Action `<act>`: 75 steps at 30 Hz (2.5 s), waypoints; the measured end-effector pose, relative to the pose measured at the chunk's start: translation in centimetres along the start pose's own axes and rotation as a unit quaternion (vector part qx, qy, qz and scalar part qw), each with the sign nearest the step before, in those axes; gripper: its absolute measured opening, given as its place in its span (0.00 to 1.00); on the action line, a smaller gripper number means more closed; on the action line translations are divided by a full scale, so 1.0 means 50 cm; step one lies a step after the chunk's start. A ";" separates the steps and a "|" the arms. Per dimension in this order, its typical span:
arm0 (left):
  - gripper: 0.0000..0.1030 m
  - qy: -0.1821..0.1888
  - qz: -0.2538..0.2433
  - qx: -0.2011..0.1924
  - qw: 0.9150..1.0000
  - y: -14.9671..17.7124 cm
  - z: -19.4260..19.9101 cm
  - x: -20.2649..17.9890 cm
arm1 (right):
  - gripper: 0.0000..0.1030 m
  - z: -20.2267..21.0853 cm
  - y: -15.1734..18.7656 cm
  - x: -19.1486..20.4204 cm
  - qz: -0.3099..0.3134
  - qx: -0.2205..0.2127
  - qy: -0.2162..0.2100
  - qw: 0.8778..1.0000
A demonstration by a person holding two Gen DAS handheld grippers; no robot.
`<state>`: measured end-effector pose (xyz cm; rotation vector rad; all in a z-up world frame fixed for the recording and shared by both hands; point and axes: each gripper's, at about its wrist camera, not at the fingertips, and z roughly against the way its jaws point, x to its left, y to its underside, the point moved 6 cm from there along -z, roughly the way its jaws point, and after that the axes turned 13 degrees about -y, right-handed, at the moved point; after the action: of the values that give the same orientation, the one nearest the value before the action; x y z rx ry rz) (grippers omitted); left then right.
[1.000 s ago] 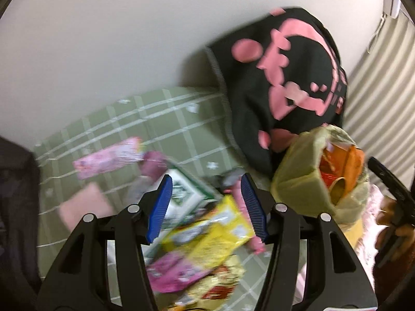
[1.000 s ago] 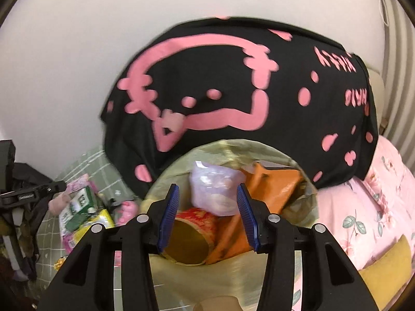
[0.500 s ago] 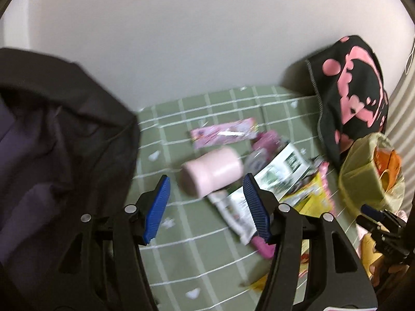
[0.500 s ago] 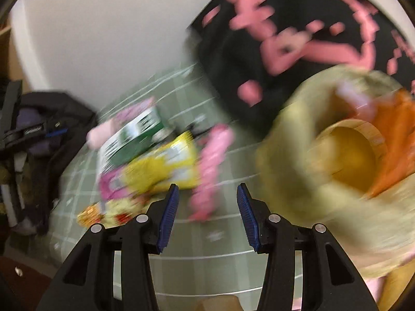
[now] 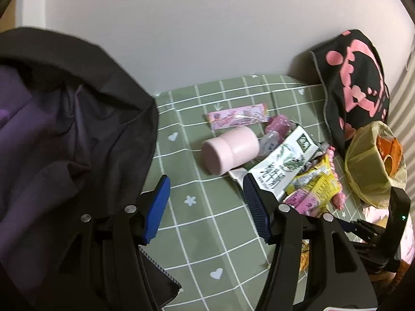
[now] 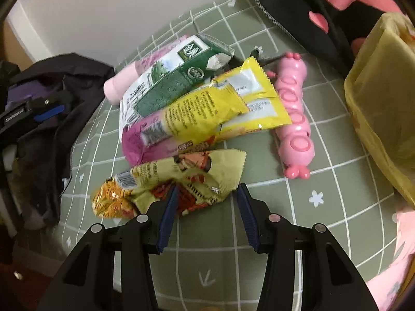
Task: Collect trash
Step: 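Grasp the gold-yellow snack wrapper on the mat with the right tool, then grasp the pink candy-stick wrapper with the left tool while the right lifts the gold wrapper, then carry both wrappers over the bin and open both tools to drop them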
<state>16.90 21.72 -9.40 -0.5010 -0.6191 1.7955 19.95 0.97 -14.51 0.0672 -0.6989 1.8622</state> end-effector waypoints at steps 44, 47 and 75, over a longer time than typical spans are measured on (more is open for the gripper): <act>0.47 0.061 -0.283 0.057 0.955 -0.167 -0.282 -0.199 | 0.12 0.217 -0.094 -0.061 0.005 -0.114 0.097 0.989; 0.44 0.064 -0.278 0.070 0.956 -0.167 -0.303 -0.203 | 0.12 0.223 -0.097 -0.070 -0.009 -0.115 0.102 0.988; 0.03 0.218 -0.160 -0.097 0.958 -0.328 0.134 -0.367 | 0.12 0.556 -0.310 -0.086 0.074 -0.244 0.205 0.945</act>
<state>30.19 7.15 6.74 -0.8512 -0.5318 1.2694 27.53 -12.71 13.55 -0.6902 -0.8620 1.7139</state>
